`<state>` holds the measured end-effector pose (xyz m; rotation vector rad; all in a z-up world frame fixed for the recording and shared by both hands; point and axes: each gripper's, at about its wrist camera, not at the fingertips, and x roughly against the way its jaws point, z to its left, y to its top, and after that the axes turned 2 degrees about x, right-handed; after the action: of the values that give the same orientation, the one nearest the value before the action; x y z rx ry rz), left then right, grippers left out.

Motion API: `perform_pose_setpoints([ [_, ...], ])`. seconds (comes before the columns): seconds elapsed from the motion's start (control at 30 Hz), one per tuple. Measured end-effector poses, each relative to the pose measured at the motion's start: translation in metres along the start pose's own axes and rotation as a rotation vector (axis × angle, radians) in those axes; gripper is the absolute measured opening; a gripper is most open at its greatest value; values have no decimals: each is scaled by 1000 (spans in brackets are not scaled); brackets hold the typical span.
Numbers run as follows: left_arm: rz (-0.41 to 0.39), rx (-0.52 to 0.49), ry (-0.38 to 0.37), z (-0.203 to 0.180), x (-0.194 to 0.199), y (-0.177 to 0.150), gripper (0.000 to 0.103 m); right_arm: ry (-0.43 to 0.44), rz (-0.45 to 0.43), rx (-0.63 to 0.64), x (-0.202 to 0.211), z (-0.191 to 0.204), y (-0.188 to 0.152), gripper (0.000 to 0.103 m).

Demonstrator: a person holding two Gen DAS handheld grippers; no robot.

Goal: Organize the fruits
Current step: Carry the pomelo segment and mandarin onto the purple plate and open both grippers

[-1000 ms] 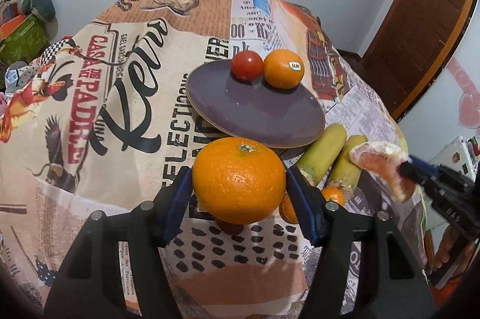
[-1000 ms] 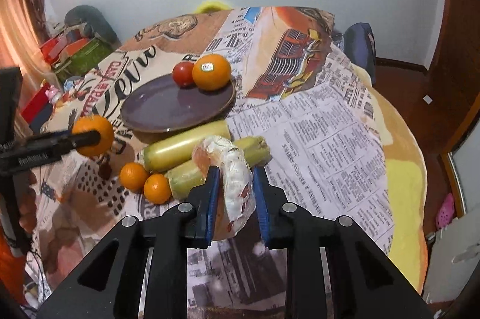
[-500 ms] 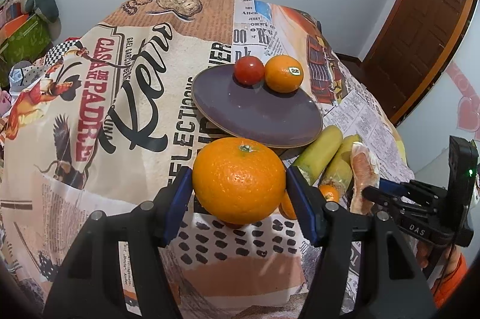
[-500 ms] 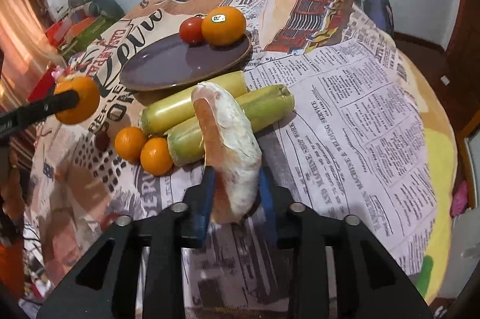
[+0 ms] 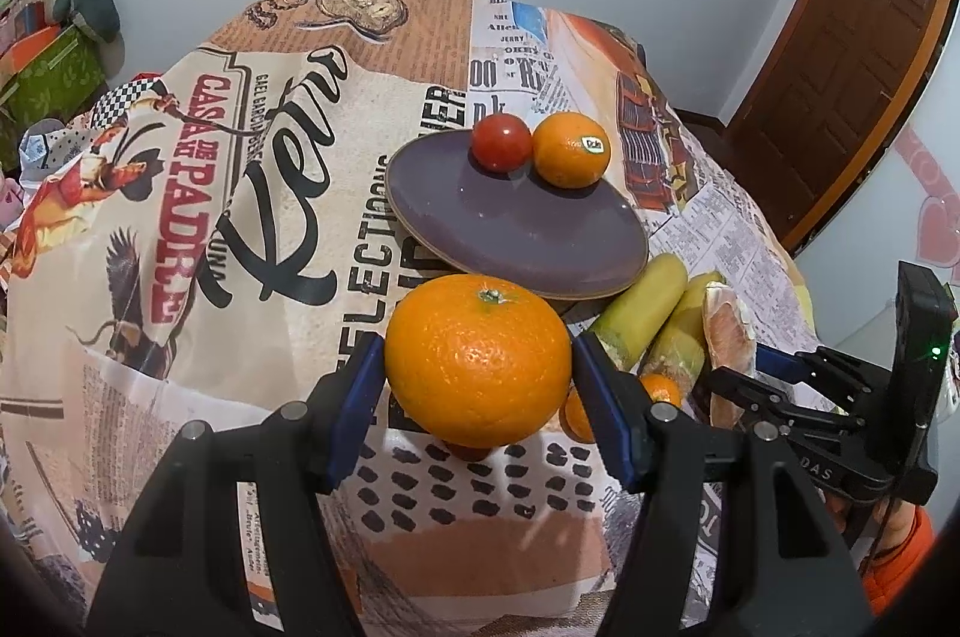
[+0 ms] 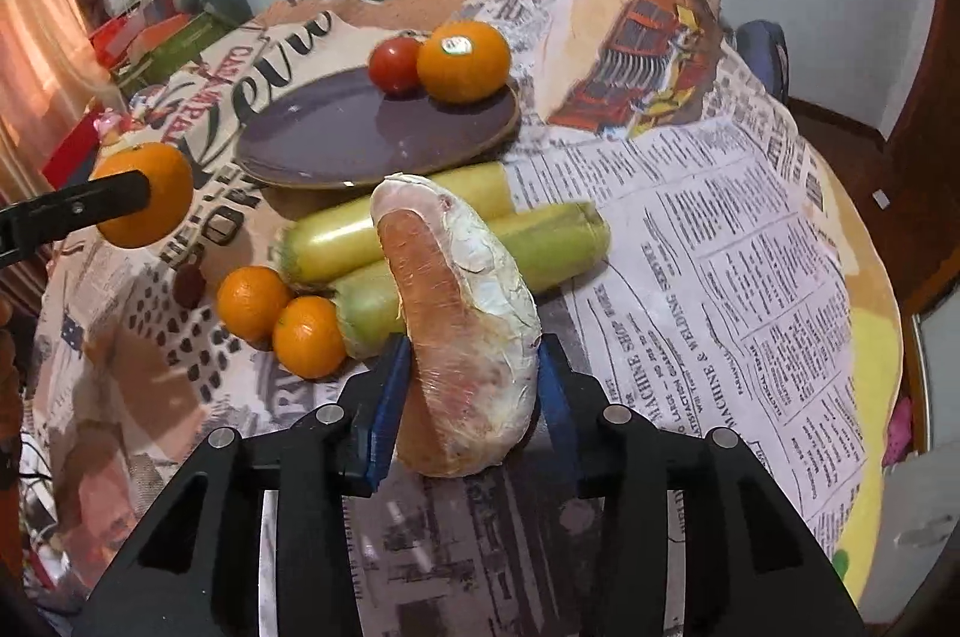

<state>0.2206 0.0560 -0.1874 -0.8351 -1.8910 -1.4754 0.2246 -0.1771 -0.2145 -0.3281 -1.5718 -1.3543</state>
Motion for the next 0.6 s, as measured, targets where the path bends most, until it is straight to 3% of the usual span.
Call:
perform_pose_setpoints([
  [0.33, -72, -6, 1, -2, 15, 28, 63, -14, -151, 48, 37, 16, 33, 39],
  [0.6, -122, -26, 7, -6, 13, 57, 63, 1, -204, 40, 32, 19, 64, 39],
])
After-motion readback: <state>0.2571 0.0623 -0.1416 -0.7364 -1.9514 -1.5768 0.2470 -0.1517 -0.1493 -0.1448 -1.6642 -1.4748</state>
